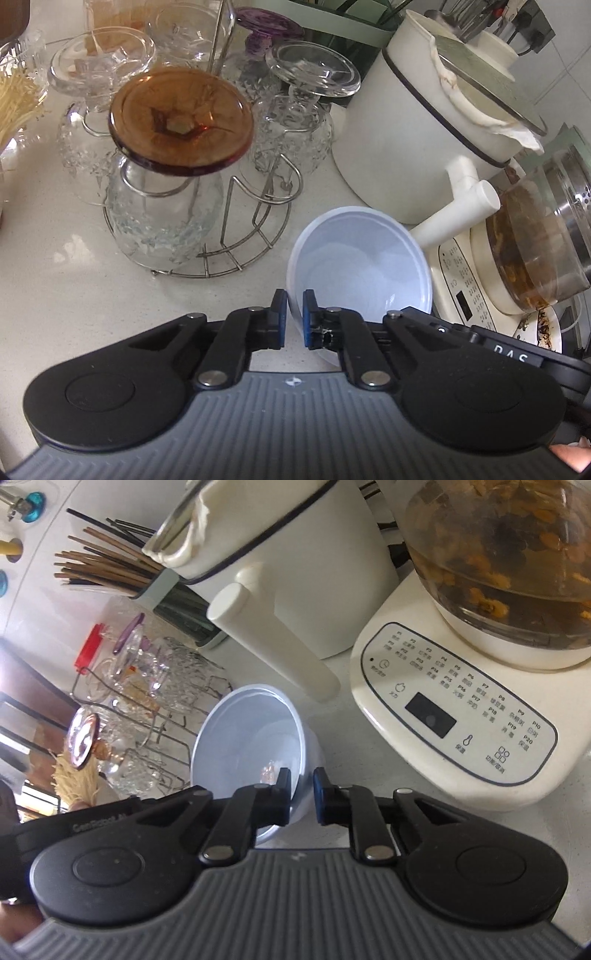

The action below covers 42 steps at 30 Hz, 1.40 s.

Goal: Organize plates and bowls
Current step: 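Close both grippers on the rim of the second plastic bowl, then lift the second plastic bowl with both grippers and carry it toward the nested bowls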

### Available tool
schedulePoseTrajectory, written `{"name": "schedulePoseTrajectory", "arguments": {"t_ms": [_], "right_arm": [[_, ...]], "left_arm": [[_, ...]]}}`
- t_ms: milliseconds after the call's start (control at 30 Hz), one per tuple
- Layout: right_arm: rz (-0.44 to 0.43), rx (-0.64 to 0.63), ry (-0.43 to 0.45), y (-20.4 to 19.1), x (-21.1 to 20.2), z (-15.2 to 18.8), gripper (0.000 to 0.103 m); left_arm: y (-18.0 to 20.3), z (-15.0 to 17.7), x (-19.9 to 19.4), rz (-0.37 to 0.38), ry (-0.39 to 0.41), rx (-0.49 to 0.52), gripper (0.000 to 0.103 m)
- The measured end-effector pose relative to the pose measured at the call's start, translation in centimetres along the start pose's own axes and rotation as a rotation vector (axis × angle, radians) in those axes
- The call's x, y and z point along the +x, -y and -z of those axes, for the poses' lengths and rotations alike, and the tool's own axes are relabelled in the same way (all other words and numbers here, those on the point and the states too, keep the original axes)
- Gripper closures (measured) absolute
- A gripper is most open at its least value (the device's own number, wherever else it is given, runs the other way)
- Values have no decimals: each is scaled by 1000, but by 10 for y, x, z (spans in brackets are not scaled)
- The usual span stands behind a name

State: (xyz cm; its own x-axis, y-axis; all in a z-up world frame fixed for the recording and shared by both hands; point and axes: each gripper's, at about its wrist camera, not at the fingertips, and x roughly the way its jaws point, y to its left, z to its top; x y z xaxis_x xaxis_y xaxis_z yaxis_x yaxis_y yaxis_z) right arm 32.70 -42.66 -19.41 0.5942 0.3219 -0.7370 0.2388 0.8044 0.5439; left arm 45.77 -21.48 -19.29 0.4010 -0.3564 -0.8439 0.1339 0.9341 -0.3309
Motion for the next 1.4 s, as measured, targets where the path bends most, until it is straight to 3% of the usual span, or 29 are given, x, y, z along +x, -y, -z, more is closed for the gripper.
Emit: {"name": "schedulePoseTrajectory", "arguments": {"t_ms": [300, 833, 1133, 1400], "right_arm": [[7, 14, 40, -2, -19, 13, 89], [21, 41, 124, -26, -66, 73, 89], [43, 31, 138, -44, -80, 99, 89], [3, 38, 143, -55, -94, 107, 89]], "left_arm": [[0, 5, -23, 45, 6, 45, 94], [-15, 44, -86, 99, 13, 123, 94], [-32, 63, -110, 120, 12, 106, 94], [-44, 71, -139, 152, 36, 78, 93]]}}
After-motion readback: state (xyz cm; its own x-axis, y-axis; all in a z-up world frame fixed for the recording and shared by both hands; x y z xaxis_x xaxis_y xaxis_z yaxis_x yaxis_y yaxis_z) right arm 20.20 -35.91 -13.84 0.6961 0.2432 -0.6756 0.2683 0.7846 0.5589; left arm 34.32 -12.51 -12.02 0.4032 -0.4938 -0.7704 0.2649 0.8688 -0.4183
